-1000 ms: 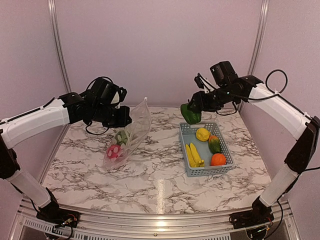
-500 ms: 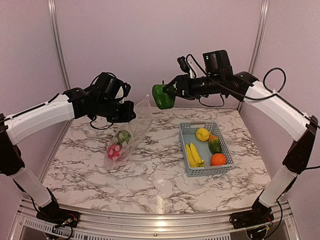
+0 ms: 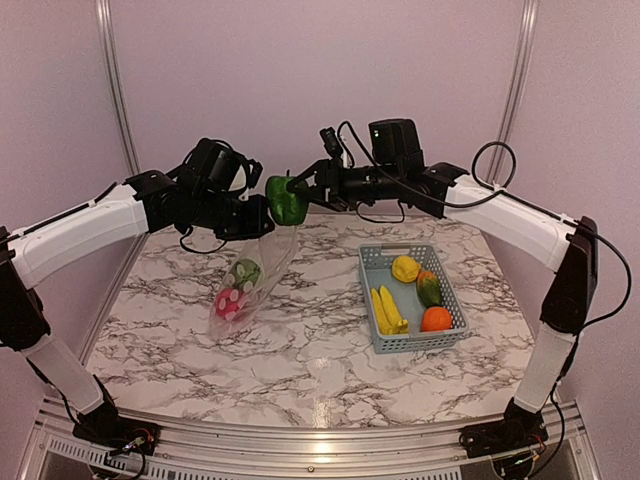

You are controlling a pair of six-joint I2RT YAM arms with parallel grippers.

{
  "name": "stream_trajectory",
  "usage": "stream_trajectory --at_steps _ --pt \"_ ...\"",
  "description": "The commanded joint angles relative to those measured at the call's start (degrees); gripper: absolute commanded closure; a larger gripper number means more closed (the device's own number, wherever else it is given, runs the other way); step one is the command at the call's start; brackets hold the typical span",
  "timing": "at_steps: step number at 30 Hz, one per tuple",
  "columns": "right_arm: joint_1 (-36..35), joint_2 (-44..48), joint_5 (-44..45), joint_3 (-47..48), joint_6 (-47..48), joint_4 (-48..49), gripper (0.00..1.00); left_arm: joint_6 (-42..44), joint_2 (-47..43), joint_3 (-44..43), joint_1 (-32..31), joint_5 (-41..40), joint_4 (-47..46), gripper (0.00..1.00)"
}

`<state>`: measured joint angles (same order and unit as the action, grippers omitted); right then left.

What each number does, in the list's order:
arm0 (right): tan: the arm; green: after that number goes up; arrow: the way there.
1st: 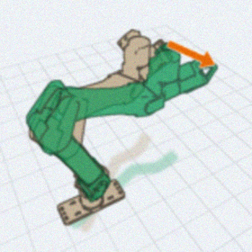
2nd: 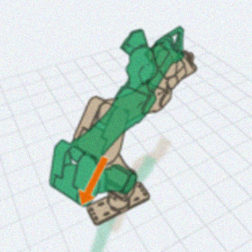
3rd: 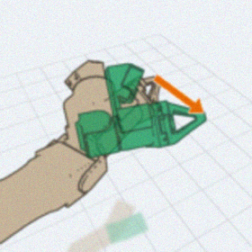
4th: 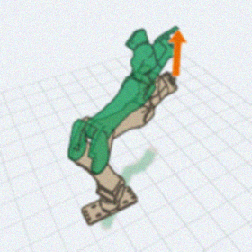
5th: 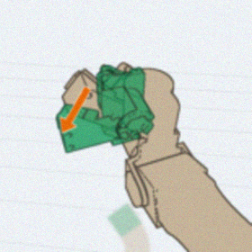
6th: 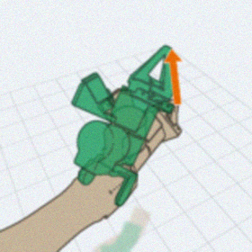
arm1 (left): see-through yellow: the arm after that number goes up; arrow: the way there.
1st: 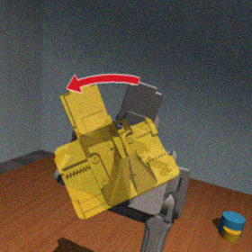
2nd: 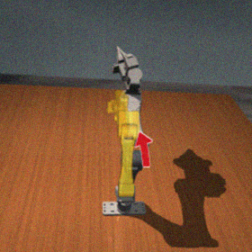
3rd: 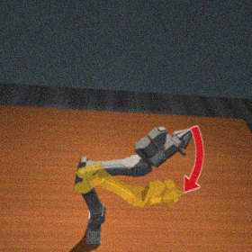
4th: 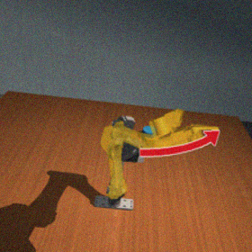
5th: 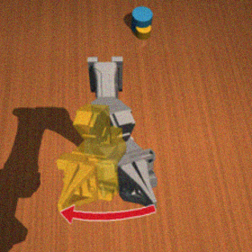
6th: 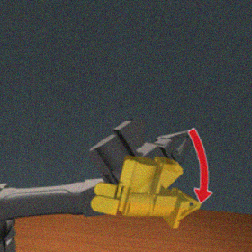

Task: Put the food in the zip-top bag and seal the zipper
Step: Place the fake vegetable in the zipper food storage bag.

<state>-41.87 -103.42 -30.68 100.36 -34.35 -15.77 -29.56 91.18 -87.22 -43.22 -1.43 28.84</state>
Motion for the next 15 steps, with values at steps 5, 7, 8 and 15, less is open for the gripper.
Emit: stream_trajectory --at_steps 5,7,8,15 --pt "-0.9 -1.5 3.9 0.1 -1.6 0.1 0.56 -1.1 -1.5 -1.8 0.3 0.4 1.9 1.00" --pt "-0.9 -2.2 6.8 1.2 -0.1 -5.2 0.56 -1.6 -1.9 -1.6 0.3 0.2 1.9 1.00" --pt "-0.9 -2.5 7.6 1.7 0.5 -6.7 0.55 -1.7 -2.1 -1.5 0.3 0.0 1.9 1.00" --pt "-3.3 -3.6 12.4 4.9 5.1 -13.6 0.54 -3.9 -2.8 0.0 0.4 -0.2 -0.1 1.00"
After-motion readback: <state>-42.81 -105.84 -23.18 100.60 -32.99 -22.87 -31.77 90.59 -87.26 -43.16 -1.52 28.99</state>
